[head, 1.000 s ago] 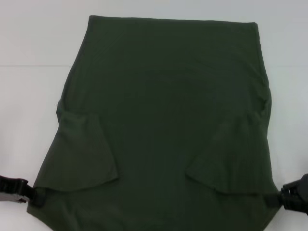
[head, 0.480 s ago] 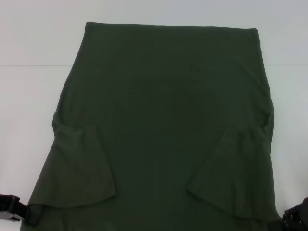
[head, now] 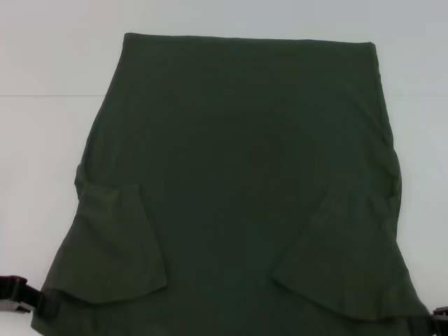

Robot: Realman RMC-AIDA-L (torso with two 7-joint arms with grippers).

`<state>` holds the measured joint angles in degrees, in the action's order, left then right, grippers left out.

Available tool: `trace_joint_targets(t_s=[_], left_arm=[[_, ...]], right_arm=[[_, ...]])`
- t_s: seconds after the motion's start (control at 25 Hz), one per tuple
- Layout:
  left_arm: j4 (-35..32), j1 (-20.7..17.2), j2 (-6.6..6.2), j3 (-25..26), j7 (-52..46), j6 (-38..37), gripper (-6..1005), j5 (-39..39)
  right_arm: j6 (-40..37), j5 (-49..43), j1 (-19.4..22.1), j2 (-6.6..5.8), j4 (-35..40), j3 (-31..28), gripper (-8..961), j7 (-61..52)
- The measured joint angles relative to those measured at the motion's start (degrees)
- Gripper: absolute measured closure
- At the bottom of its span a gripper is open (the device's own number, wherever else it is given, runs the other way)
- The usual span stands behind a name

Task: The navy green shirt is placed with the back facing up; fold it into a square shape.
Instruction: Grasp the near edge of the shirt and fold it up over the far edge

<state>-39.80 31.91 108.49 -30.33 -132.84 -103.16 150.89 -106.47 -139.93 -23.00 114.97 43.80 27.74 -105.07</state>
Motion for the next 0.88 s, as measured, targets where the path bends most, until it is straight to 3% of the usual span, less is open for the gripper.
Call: trace_joint_targets(t_s=[0.12, 0.24, 0.56, 0.88], left_arm=[[0.03, 0.17, 0.04, 1.35, 0.09, 0.09, 958, -0.03], [0.05, 0.35, 0.14, 2.11, 0.13, 0.13, 958, -0.1], [0.08, 0.14, 0.67, 2.92, 0.13, 0.76, 957, -1.92], [0.08, -0.23, 0.37, 9.52, 0.21, 0.86, 957, -4.76]], right_arm=[[-0.12, 0.0, 0.56, -1.54, -3.28, -3.59, 918, -1.3], [0.25, 0.0, 0.77, -1.97, -4.22, -3.66, 917, -2.55], [0.66, -0.05, 0.63, -2.11, -4.97, -3.36, 916, -3.26], [0.68, 2.48, -0.48, -2.13, -5.68, -6.91, 915, -4.28]])
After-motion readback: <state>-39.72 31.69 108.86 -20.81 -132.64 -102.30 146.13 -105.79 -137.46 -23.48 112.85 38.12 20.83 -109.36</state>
